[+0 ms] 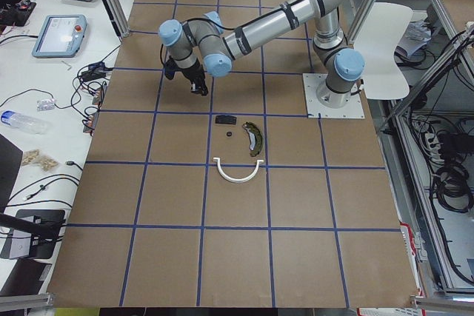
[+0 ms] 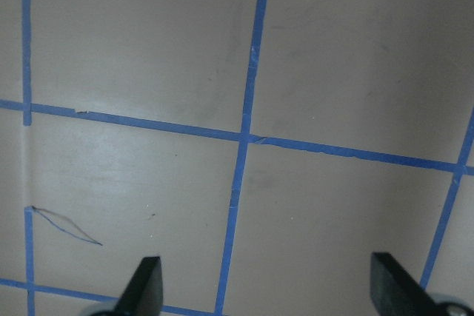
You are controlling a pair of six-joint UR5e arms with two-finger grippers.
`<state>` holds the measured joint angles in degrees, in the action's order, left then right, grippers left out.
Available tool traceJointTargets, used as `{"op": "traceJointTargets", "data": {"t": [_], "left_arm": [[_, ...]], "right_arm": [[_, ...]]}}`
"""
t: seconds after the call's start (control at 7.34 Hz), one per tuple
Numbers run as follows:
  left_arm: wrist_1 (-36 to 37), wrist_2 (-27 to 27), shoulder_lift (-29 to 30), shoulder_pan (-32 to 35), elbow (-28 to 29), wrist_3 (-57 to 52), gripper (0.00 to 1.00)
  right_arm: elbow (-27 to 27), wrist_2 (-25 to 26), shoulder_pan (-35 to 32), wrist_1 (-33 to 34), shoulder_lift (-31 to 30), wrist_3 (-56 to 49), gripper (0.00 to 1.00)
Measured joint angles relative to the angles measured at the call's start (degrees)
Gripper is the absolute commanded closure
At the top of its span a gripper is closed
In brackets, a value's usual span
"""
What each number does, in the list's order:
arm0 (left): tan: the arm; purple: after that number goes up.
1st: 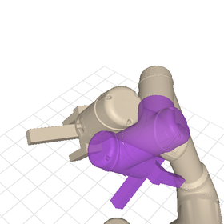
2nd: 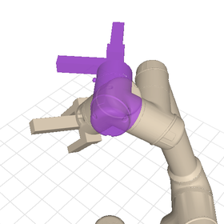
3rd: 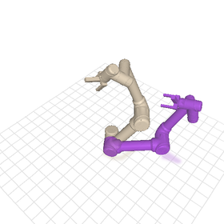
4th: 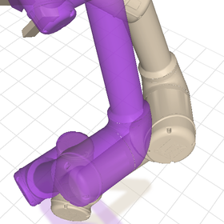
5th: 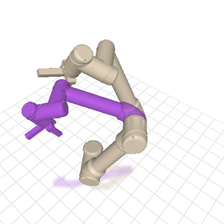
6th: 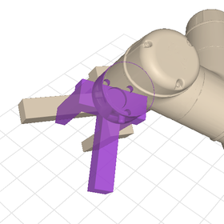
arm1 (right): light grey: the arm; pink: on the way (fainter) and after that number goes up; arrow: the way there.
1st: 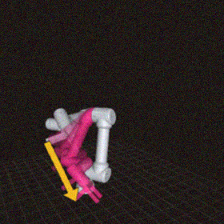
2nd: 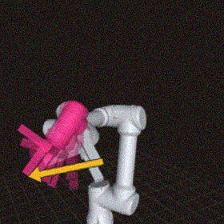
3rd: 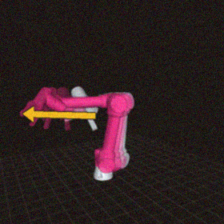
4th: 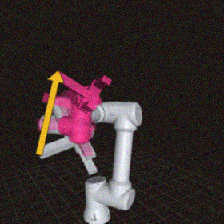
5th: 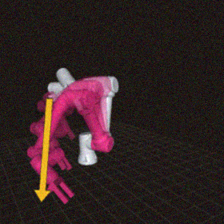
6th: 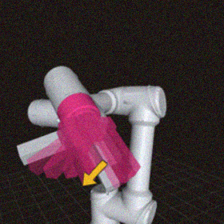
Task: Place bearing gear from tray to pile
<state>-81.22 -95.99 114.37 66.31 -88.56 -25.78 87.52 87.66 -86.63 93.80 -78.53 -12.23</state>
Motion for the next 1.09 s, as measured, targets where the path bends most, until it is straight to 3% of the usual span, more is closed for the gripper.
{"op": "traceJointTargets", "data": {"t": [0.54, 1.09], "left_arm": [[5.4, -2.5, 2.2, -10.0, -3.1, -11.1, 1.0], [13.0, -2.4, 1.4, -11.4, -11.2, -14.8, 1.0]], "right_arm": [[-2.3, -1.8, -2.8, -4.4, -1.7, 5.0, 0.0], [-4.7, -1.3, -2.9, -8.9, -1.4, 4.9, 0.0]]}}
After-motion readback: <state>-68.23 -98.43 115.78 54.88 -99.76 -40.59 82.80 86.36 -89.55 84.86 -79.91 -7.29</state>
